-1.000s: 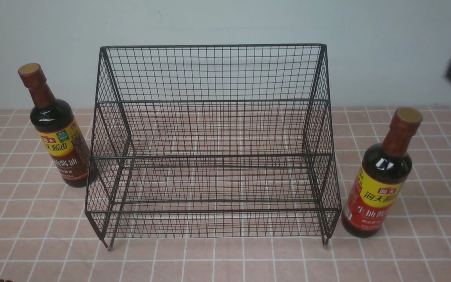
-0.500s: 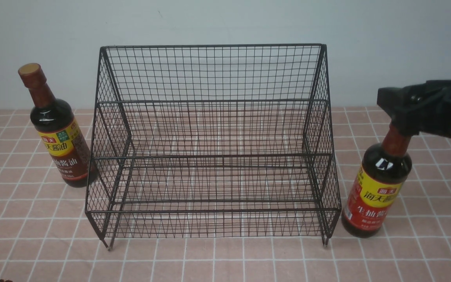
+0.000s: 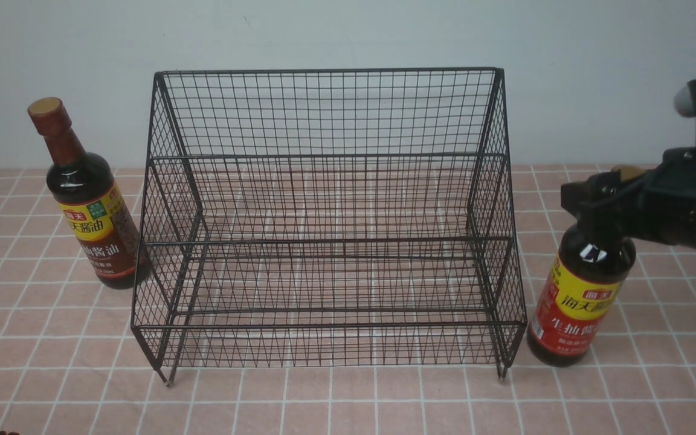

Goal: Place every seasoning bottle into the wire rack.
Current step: Use the right arm to grab the condiment bottle closest to it, then use the right arm to put the condiment bottle back on the shelf

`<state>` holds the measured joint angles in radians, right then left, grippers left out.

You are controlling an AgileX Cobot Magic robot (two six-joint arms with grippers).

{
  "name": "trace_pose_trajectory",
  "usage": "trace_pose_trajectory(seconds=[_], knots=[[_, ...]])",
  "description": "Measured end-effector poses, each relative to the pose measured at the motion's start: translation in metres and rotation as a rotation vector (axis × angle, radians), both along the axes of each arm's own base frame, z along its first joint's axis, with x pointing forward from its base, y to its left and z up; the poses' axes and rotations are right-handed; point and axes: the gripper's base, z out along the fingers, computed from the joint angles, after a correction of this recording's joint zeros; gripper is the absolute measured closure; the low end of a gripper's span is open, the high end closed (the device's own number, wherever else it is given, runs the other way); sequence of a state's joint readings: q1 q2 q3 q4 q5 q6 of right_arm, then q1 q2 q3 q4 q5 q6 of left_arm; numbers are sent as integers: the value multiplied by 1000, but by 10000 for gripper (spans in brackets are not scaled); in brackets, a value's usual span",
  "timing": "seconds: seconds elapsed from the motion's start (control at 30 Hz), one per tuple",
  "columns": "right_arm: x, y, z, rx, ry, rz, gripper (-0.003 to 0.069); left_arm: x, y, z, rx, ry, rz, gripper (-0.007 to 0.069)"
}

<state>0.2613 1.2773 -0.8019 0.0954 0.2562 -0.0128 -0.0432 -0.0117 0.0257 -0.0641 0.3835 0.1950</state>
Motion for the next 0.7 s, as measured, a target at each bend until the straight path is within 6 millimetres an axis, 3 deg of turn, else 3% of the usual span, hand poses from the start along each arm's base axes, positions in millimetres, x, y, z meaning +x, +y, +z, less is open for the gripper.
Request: trace_pose_trajectory(seconds=[0.07, 0.17, 0.27, 0.4, 0.47, 0.57, 0.7], knots=[[0, 0, 0, -5, -1, 3, 223, 0, 0, 0, 0, 0, 0, 631], [-1, 0, 3, -10, -19, 8, 398, 0, 0, 0, 0, 0, 0, 631], [-6, -2, 8, -19, -20, 14, 393, 0, 0, 0, 0, 0, 0, 631], [-18, -5, 38, -31, -83, 27, 393, 0, 0, 0, 0, 0, 0, 631], [-21, -6, 61, -26, -157, 29, 393, 0, 0, 0, 0, 0, 0, 631], [-32, -9, 113, 12, -321, 24, 393, 0, 0, 0, 0, 0, 0, 631], [-40, -10, 154, 88, -433, 16, 393, 0, 0, 0, 0, 0, 0, 631]])
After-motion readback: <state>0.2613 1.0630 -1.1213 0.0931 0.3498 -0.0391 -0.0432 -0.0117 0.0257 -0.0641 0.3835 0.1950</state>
